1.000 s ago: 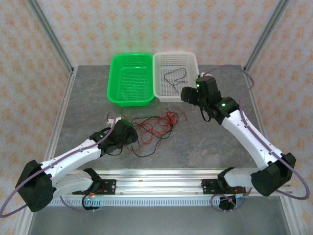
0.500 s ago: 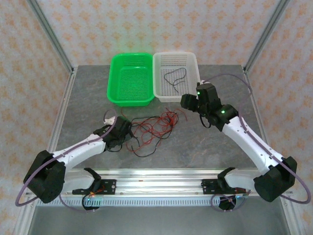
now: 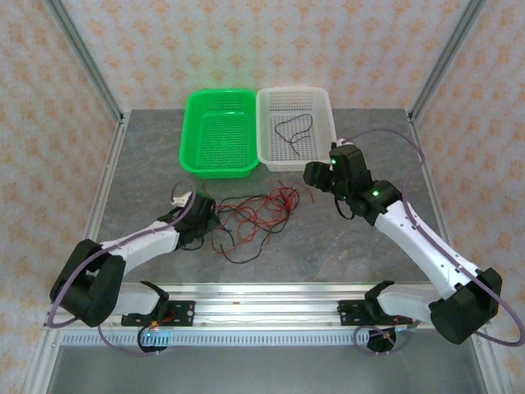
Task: Untangle the cables
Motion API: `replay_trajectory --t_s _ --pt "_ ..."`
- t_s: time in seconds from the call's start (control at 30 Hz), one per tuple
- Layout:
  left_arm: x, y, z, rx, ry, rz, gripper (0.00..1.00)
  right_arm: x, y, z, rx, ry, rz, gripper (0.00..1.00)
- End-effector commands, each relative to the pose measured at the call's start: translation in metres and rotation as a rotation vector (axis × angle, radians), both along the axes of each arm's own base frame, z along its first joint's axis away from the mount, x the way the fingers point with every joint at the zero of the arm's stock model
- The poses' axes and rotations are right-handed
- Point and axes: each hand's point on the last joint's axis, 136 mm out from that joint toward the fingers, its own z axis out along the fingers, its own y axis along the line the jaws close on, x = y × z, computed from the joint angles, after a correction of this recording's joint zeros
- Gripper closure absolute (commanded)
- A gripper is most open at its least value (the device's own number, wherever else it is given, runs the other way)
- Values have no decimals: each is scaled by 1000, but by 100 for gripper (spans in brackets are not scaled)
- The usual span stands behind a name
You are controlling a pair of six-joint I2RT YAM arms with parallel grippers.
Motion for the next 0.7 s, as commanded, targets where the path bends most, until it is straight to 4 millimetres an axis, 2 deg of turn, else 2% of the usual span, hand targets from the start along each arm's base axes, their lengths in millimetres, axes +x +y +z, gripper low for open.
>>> replay_trajectory --t_s 0.0,0.13,0.23,0.3,0.33,0.47,0.6,0.67 --pt "16 -5 6 5 -49 -32 53 -1 2 0 13 -4 -11 38" --pt "21 -4 -1 36 -38 -39 62 -2 6 -4 24 5 1 40" --pt "25 -4 -4 51 -43 -46 80 -4 8 -8 29 13 4 40" --pt "31 -7 -3 49 -63 -64 97 -6 10 -11 39 19 7 41" --pt "34 -9 -1 44 -74 -74 100 -7 11 -14 44 25 10 41" --pt "41 -16 11 32 -105 -104 100 -15 23 -28 69 51 33 41" --pt "41 -20 34 15 -137 -130 100 -28 49 -48 102 82 79 41" --pt "40 -23 45 0 -153 -148 100 -31 64 -65 117 112 107 40"
